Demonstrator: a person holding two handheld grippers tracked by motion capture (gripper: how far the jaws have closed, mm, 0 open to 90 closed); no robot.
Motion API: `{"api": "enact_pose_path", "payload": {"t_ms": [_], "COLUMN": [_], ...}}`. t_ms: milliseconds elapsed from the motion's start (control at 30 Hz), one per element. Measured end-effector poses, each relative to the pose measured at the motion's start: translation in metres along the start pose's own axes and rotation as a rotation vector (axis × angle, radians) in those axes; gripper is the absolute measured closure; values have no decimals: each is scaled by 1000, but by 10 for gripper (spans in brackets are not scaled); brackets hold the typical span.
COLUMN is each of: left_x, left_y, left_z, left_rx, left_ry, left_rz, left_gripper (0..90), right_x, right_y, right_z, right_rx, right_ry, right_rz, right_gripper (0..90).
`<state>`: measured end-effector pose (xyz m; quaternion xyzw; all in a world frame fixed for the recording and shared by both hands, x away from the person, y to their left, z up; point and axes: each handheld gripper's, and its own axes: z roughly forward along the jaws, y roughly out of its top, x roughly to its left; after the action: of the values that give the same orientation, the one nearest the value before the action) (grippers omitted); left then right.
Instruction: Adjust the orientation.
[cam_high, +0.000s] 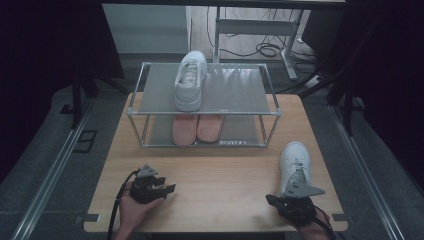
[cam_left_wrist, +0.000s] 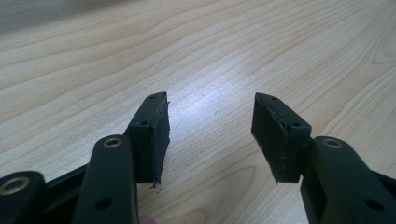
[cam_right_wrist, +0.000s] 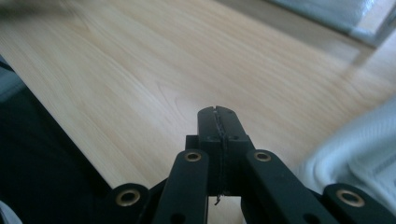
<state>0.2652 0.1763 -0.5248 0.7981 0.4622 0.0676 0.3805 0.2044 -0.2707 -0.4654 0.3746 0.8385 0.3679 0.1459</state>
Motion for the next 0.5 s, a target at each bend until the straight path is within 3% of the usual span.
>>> {"api": "enact_pose_path", "payload": {"t_ms": [100,333,500], "left_x": [0,0,-1], "left_y": [0,0,0], "left_z": [0,0,0], "left_rx": [0,2,2], "left_ry": [0,0,0], "left_rz": [0,4,5], "left_gripper": [471,471,471], "right_x": [4,3,4], "right_y": [-6,-19,-26], "right_z": [0,0,-3], "right_rx": [30,77,57], "right_ry": [-24,-162,-181], "right_rz": [-9,-16,-2], "right_gripper": [900,900,900]}}
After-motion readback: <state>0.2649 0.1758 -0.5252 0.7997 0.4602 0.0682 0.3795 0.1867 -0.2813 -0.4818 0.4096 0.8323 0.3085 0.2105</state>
